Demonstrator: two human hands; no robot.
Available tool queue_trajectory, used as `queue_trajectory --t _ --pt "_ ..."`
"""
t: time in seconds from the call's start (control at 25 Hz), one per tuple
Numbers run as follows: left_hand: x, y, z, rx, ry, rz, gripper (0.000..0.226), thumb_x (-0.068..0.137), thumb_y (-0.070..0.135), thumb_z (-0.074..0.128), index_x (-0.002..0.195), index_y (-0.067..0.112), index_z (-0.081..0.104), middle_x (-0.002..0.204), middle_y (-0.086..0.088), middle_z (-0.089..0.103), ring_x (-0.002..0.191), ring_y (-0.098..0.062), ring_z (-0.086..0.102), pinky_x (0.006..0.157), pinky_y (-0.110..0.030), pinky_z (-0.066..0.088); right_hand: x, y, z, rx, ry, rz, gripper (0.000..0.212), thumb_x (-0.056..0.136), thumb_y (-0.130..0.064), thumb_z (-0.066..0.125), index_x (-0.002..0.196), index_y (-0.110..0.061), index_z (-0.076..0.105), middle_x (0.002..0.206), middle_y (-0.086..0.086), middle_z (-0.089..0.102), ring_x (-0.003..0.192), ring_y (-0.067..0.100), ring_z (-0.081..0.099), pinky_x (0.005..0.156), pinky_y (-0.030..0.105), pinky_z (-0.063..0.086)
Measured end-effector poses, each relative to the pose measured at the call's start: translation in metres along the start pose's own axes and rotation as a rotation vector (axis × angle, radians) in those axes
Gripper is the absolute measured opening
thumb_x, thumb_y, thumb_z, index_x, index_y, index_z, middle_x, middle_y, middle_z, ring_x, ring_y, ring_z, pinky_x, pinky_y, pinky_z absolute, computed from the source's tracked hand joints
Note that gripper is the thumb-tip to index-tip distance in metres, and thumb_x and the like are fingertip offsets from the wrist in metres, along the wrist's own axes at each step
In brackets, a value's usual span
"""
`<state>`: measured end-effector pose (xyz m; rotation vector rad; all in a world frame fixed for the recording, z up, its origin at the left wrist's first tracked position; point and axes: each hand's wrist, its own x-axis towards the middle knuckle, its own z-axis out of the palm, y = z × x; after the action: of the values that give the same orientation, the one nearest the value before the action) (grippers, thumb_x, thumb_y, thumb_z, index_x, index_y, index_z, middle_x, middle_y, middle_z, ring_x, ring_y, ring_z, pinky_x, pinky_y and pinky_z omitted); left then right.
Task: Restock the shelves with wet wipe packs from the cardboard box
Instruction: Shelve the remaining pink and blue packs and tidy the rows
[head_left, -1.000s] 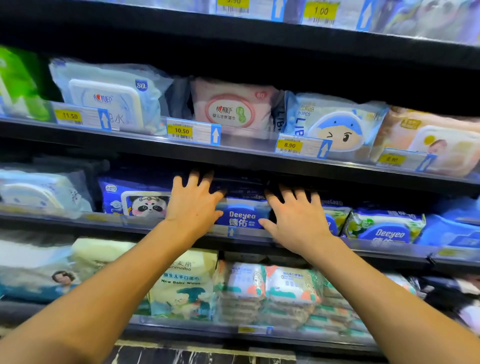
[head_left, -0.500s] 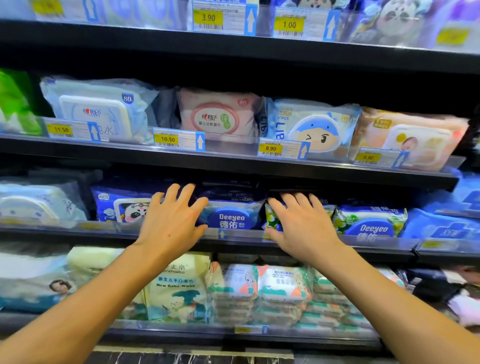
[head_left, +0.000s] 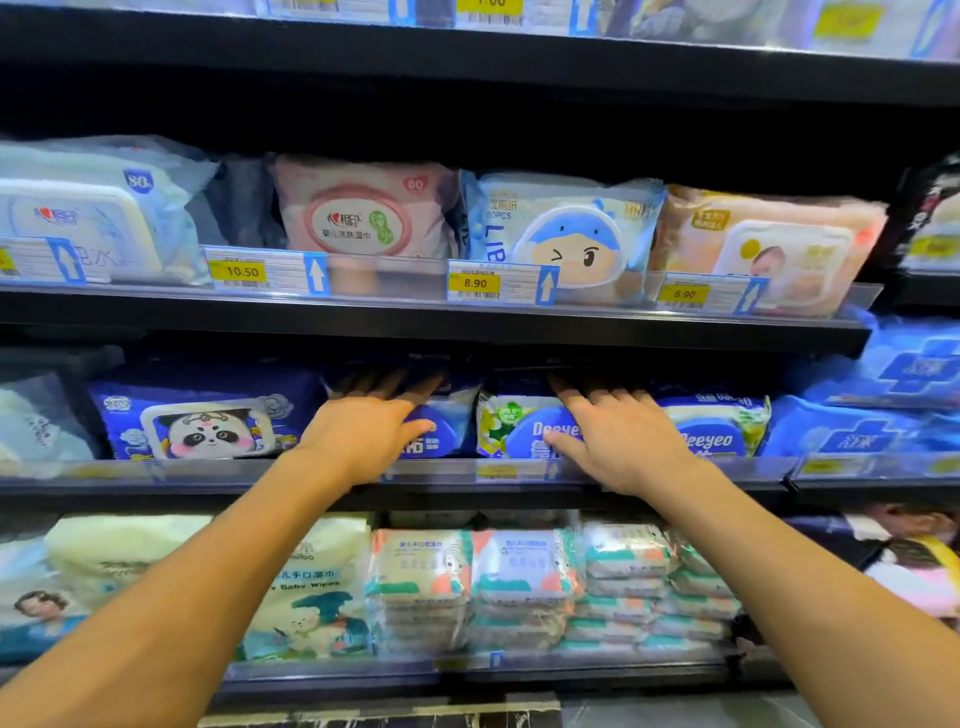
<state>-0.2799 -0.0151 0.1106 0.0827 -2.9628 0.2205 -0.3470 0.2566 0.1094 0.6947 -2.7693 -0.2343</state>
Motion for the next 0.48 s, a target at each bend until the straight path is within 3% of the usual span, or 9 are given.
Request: queue_trajectory --t 0.12,0.2,0.36,0.48 --pt "0.005 -0.005 -0.006 -0.077 -0.098 -0.002 0.06 0.101 0.057 0.035 0.156 0.038 0.021 0.157 -0.006 0.038 0.137 -0.032 0.042 0.107 -0.04 0.038 0.008 0.005 0.0 0.046 -0.001 -0.003 0.073 0.097 -0.068 0.034 0.16 -0.033 0.019 0.151 0.01 0.05 0.138 0.033 0.046 0.109 0.044 0.036" --pt "0.002 0.004 -0.013 -0.166 -0.041 0.064 0.063 0.096 0.061 0.044 0.153 0.035 0.03 0.144 -0.008 0.054 0.124 -0.033 0.054 0.097 -0.04 0.047 0.007 0.004 0.0 0.032 0.008 -0.023 0.073 0.096 -0.068 0.037 0.158 -0.032 0.023 0.148 0.009 0.053 0.135 0.033 0.048 0.107 0.043 0.038" --pt "0.009 0.058 -0.026 -0.143 0.045 0.239 0.072 0.092 0.067 0.045 0.154 0.041 0.021 0.154 0.001 0.04 0.13 -0.031 0.049 0.099 -0.042 0.046 0.005 0.021 -0.014 0.024 -0.02 -0.11 0.071 0.094 -0.065 0.048 0.155 -0.031 0.033 0.14 0.009 0.06 0.128 0.033 0.055 0.101 0.041 0.045" --pt "0.024 0.087 -0.029 -0.042 0.016 0.221 0.068 0.094 0.07 0.036 0.154 0.042 0.022 0.159 0.005 0.035 0.137 -0.027 0.043 0.103 -0.041 0.042 0.006 0.041 -0.019 0.016 -0.012 -0.086 0.067 0.093 -0.07 0.047 0.148 -0.032 0.044 0.132 0.009 0.065 0.122 0.033 0.06 0.091 0.04 0.048"
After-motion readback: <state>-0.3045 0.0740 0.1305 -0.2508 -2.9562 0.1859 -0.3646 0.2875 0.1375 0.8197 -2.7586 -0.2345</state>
